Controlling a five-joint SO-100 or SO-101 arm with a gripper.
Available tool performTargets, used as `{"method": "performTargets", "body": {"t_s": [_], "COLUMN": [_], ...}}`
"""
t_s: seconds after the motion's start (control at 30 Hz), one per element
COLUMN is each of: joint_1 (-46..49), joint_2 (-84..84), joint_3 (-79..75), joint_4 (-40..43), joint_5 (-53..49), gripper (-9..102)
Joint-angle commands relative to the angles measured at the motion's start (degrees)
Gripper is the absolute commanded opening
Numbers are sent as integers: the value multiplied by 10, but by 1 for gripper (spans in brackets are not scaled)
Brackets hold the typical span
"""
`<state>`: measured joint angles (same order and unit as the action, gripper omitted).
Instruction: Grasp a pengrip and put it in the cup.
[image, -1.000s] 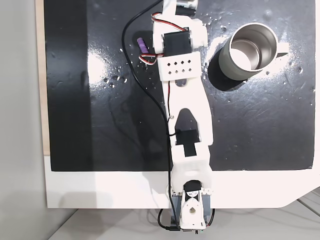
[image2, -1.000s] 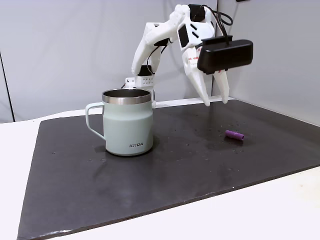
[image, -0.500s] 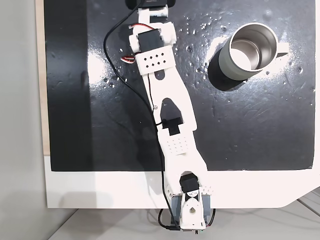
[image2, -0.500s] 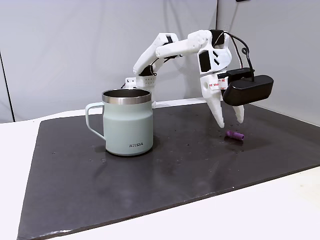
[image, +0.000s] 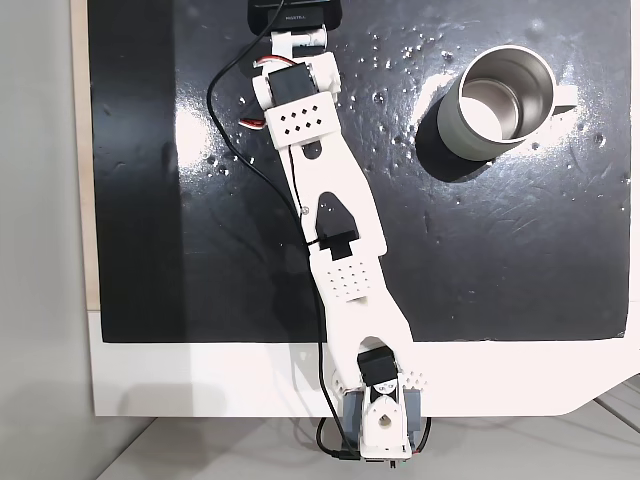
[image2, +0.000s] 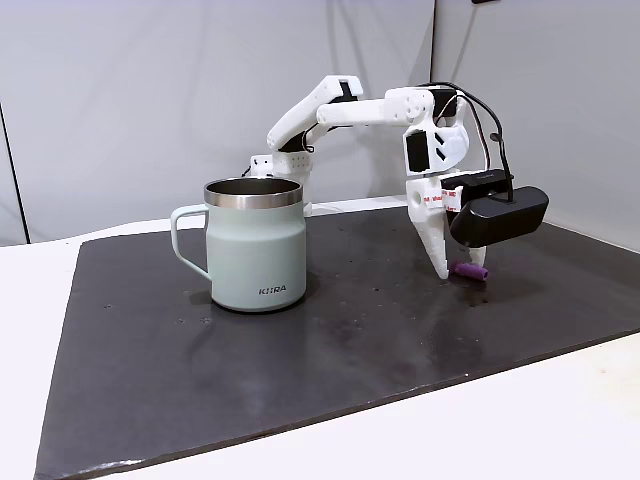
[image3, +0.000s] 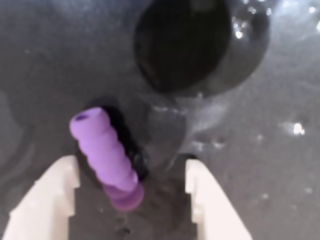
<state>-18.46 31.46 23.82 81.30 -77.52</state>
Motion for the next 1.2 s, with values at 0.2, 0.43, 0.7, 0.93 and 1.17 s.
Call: {"method": "performTargets", "body": {"t_s": [0.2,0.43,0.7,0.93,1.17], "joint_1": [-6,-6,-3,-6,18], "joint_2": [-22,-32,-23,65,236], "joint_3": [-62,-62,-62,-50,-33], "joint_4": [-38,-38,-31,-4,99], "joint_5": [-16,-14,6,79,120], "gripper": [18,7,2,2,2]}}
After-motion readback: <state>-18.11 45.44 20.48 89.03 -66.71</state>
